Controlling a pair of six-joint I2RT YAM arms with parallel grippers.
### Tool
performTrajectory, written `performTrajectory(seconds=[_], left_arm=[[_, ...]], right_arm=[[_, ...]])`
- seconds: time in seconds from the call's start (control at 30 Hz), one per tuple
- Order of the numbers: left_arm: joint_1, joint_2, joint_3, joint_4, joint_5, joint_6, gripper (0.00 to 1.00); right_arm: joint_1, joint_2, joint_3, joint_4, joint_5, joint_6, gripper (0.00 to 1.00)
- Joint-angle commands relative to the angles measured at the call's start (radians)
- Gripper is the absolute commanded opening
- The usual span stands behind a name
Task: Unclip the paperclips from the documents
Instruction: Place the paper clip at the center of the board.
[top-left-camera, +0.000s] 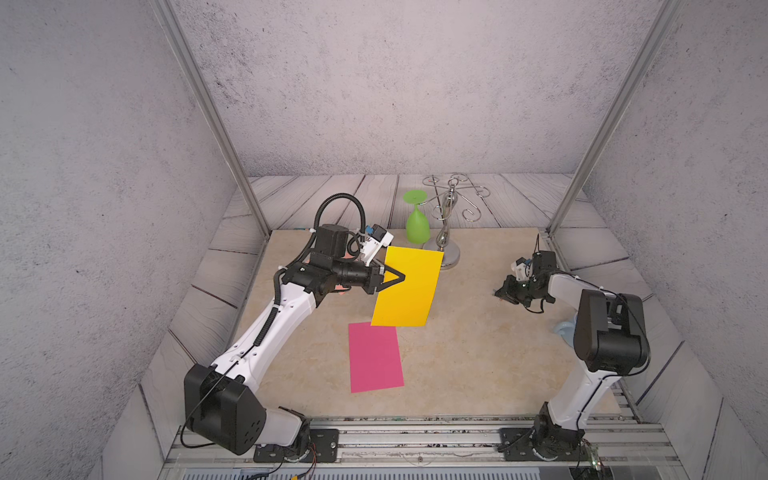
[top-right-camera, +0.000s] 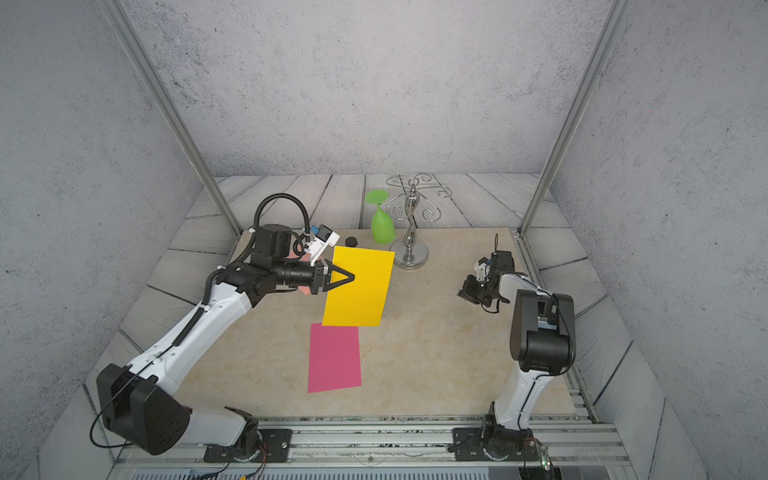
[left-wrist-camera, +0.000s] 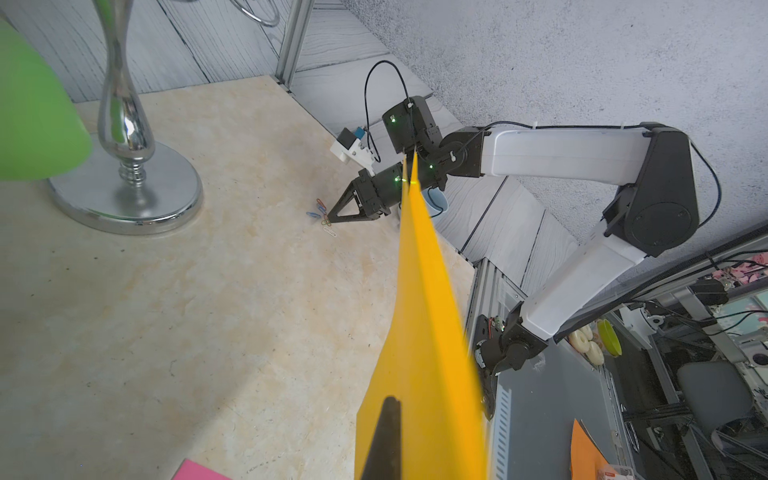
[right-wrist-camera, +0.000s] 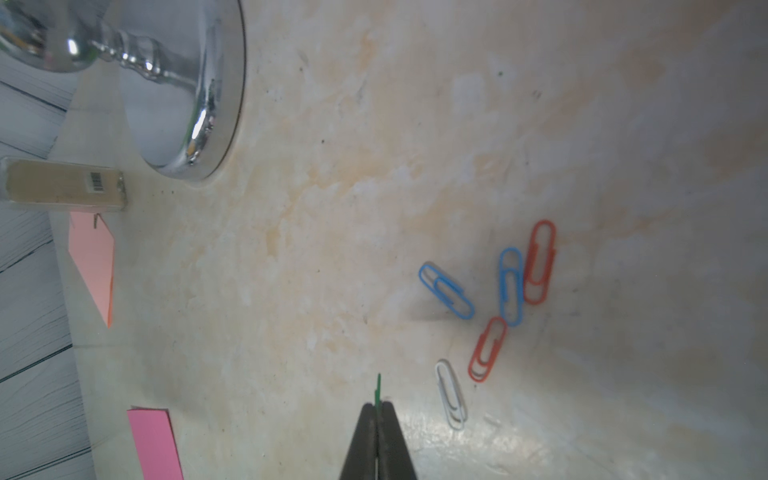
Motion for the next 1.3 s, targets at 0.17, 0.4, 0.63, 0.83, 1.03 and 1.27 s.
performTrajectory(seconds=[0.17, 0.4, 0.63, 0.83, 1.03, 1.27], left_arm=[[0.003, -0.008, -0.034, 0.024, -0.013, -0.017, 0.0], [0.002, -0.058, -0.131, 0.05, -0.046, -0.07, 0.0], [0.005, -0.124, -0.228, 0.005, -0.177, -0.13, 0.0], [0.02, -0.157, -0.329, -0.057, -0.291, -0.204, 0.0], [0.062, -0.157, -0.407, -0.105, -0.365, -0.253, 0.0], [0.104, -0.104, -0.414, -0.226, -0.447, -0.237, 0.0]], right_arm=[[-0.013, 0.06, 0.019, -0.047, 0.076, 0.004, 0.08], [-0.017, 0.045, 0.024, -0.069, 0.124, 0.001, 0.27], [-0.017, -0.006, 0.022, -0.085, 0.113, 0.0, 0.36], [-0.018, -0.086, 0.009, -0.112, 0.06, 0.014, 0.6], [-0.018, -0.172, 0.005, -0.141, -0.003, 0.028, 0.71], [-0.018, -0.251, 0.001, -0.167, -0.072, 0.041, 0.75]])
